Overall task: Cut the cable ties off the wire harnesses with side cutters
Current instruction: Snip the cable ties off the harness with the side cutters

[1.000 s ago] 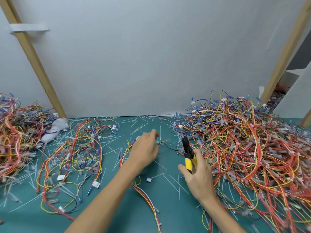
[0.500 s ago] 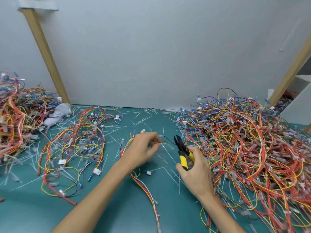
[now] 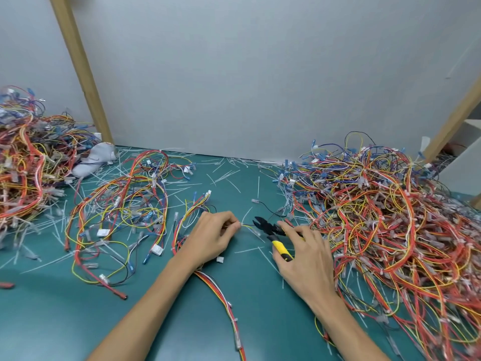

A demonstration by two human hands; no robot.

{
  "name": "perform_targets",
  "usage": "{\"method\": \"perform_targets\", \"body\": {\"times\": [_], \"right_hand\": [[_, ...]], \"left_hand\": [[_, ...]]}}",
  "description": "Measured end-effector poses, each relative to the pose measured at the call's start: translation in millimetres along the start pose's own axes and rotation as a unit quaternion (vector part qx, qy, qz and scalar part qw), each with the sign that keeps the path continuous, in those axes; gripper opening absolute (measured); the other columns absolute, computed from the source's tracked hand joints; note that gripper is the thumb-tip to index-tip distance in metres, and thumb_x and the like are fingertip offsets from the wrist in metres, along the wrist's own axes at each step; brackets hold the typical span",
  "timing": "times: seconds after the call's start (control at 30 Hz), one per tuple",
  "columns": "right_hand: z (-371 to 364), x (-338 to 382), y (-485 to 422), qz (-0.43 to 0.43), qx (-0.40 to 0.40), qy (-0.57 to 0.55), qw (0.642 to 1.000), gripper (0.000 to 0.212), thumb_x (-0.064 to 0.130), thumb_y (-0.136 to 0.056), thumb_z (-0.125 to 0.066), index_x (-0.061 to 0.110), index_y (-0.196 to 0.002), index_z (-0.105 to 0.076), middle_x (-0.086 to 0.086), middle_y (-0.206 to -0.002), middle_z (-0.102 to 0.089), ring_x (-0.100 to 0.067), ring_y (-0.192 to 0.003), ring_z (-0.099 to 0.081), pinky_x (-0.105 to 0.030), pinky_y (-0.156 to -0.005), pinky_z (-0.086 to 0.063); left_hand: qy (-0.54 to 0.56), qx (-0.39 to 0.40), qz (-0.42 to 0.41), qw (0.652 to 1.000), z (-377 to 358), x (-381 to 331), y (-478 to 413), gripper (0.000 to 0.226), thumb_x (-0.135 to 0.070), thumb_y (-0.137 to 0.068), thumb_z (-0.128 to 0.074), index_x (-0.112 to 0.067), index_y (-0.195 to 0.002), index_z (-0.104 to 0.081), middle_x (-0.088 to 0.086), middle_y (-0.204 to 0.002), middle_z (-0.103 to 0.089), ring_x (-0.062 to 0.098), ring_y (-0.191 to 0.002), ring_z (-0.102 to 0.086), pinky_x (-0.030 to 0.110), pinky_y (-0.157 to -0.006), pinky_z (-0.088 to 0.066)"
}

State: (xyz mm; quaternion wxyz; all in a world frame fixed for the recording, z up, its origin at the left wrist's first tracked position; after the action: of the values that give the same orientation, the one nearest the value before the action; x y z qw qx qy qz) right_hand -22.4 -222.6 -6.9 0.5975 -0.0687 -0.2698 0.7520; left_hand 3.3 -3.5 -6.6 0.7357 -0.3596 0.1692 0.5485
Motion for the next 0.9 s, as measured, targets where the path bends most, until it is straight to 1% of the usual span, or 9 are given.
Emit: {"method": "perform_targets", "body": {"times": [0.1,0.23,0.33,0.4,0.5,0.63,0.8,0.9], "right_hand": [[-1,-3,0,-0.001,-0.002,0.020,1.000,0.053,0.042,-0.080,-0.073,0.024,-0.129,-0.063,0.003,-0.101,-0.062,-0.022,-0.093,-0.056,-0.038,-0.083,-0.045],[-2,-1,0,0.015,-0.001,0.034,0.999,0.057,0.041,-0.073,-0.076,0.020,-0.124,-0.066,0.002,-0.102,-0.062,-0.023,-0.092,-0.058,-0.040,-0.080,-0.049],[-4,3,1,0.017,0.012,0.029,0.999,0.058,0.042,-0.071,-0.076,0.020,-0.123,-0.066,0.002,-0.104,-0.063,-0.023,-0.095,-0.057,-0.041,-0.079,-0.049],[-3,4,0,0.017,0.016,0.026,0.999,0.058,0.043,-0.071,-0.075,0.021,-0.124,-0.066,0.004,-0.105,-0.064,-0.022,-0.095,-0.057,-0.039,-0.080,-0.048],[-2,6,-1,0.016,0.021,0.013,1.000,0.057,0.043,-0.072,-0.073,0.022,-0.124,-0.065,0.006,-0.105,-0.063,-0.021,-0.096,-0.057,-0.037,-0.082,-0.046],[-3,10,-1,0.013,0.033,0.000,0.999,0.056,0.044,-0.072,-0.071,0.023,-0.125,-0.065,0.006,-0.106,-0.063,-0.021,-0.098,-0.057,-0.037,-0.085,-0.048],[-2,10,-2,0.009,0.047,-0.014,0.999,0.051,0.043,-0.073,-0.069,0.025,-0.121,-0.065,0.007,-0.104,-0.061,-0.019,-0.098,-0.055,-0.037,-0.084,-0.048],[-1,10,-2,0.005,0.054,-0.018,0.998,0.047,0.042,-0.073,-0.070,0.026,-0.117,-0.067,0.007,-0.101,-0.062,-0.019,-0.095,-0.057,-0.036,-0.079,-0.050]], "left_hand": [[-0.002,-0.015,0.003,1.000,1,0,1,0.016,-0.023,-0.093,-0.060,-0.022,-0.077,-0.063,-0.014,-0.051,-0.046,0.006,-0.052,-0.044,0.027,-0.070,-0.032],[-0.011,-0.020,-0.005,1.000,2,-2,1,0.020,-0.023,-0.092,-0.061,-0.024,-0.072,-0.057,-0.012,-0.048,-0.039,0.007,-0.051,-0.041,0.028,-0.072,-0.034],[-0.028,-0.023,-0.019,0.999,2,-3,1,0.022,-0.024,-0.092,-0.060,-0.027,-0.072,-0.052,-0.012,-0.051,-0.040,0.008,-0.051,-0.041,0.030,-0.077,-0.039],[-0.038,-0.032,-0.029,0.998,2,-3,1,0.021,-0.022,-0.092,-0.060,-0.026,-0.073,-0.053,-0.012,-0.053,-0.041,0.008,-0.052,-0.041,0.030,-0.075,-0.037],[-0.056,-0.048,-0.042,0.996,2,-2,2,0.017,-0.022,-0.093,-0.060,-0.022,-0.076,-0.056,-0.013,-0.059,-0.043,0.008,-0.057,-0.040,0.031,-0.075,-0.035],[-0.072,-0.052,-0.055,0.995,1,-3,4,0.016,-0.022,-0.093,-0.060,-0.021,-0.079,-0.055,-0.015,-0.062,-0.041,0.011,-0.060,-0.040,0.026,-0.075,-0.030],[-0.080,-0.044,-0.059,0.994,-3,-4,5,0.014,-0.021,-0.094,-0.060,-0.021,-0.081,-0.055,-0.014,-0.065,-0.046,0.013,-0.061,-0.043,0.026,-0.075,-0.030],[-0.077,-0.039,-0.057,0.995,-3,-3,5,0.014,-0.022,-0.094,-0.060,-0.022,-0.081,-0.054,-0.013,-0.066,-0.050,0.014,-0.061,-0.046,0.025,-0.075,-0.030]]}}
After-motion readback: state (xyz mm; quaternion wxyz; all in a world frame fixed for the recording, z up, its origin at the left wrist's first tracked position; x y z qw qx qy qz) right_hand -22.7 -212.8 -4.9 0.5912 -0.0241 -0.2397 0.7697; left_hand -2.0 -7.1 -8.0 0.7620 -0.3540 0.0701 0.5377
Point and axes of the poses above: each hand's wrist, its own y-axis away from the middle knuckle, its own z-axis out of the back of the hand, x = y × z, the point moved 2 cm from there along -y, towards the middle knuckle
